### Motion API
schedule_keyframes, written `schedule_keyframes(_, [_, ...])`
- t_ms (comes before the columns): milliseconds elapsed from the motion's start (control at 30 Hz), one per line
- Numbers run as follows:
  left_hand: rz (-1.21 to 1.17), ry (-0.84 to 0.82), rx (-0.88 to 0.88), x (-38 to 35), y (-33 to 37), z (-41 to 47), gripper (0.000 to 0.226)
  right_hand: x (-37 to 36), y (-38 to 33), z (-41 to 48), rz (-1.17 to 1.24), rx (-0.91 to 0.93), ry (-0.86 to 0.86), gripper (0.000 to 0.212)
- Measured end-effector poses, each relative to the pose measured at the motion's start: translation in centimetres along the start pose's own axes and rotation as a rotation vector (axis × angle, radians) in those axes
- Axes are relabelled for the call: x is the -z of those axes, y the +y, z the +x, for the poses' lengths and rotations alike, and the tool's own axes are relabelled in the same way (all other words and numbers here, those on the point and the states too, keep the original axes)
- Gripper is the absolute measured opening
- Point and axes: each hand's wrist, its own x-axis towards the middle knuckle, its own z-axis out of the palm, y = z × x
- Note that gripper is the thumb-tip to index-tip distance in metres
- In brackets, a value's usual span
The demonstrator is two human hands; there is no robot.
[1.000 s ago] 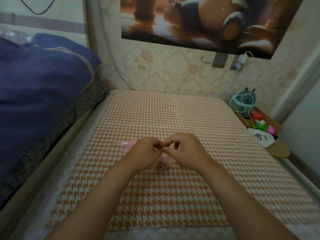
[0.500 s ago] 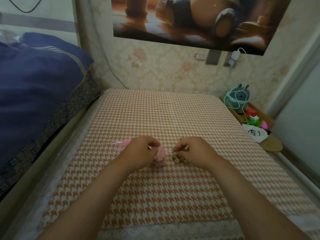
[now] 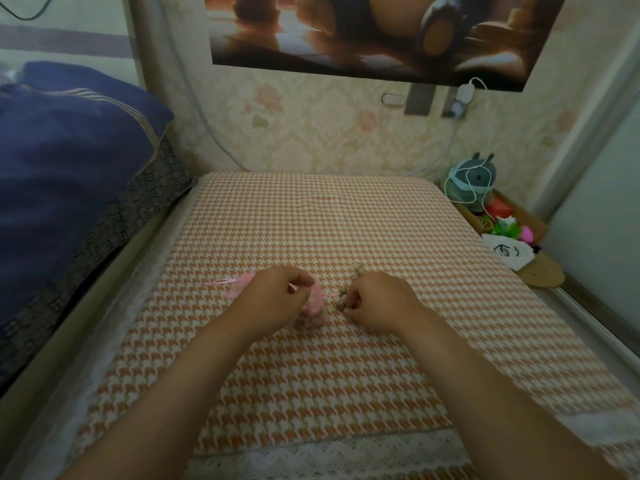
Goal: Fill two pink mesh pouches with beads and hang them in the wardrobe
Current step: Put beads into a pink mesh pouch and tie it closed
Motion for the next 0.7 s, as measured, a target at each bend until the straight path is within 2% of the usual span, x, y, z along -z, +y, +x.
schedule_keyframes(200, [-0.029, -0.003, 0.01, 0.1, -0.1, 0.0, 0.022, 0.4, -0.2, 0.0, 0.03, -0.024, 0.023, 0.021])
schedule_keyframes(333, [-0.044, -0.014, 0.013, 0.3, -0.1, 0.0, 0.022, 2.2, -1.1, -0.2, 0.368, -0.013, 0.219, 0.015])
schedule_keyframes(433, [-0.064, -0.028, -0.002, 0.4, 0.0, 0.1, 0.024, 3.0, -2.6, -0.3, 0.532, 0.084, 0.314, 0.013])
schedule_keyframes(533, [-0.09, -0.03, -0.021, 0.5, 0.1, 0.0, 0.023, 2.9, -3.6, -0.6, 0.435, 0.19, 0.272, 0.015])
schedule_keyframes(700, [-0.1, -0.023, -0.031, 0.8, 0.0, -0.3, 0.023, 2.0, -3.7, -0.3, 0.363, 0.192, 0.231, 0.017])
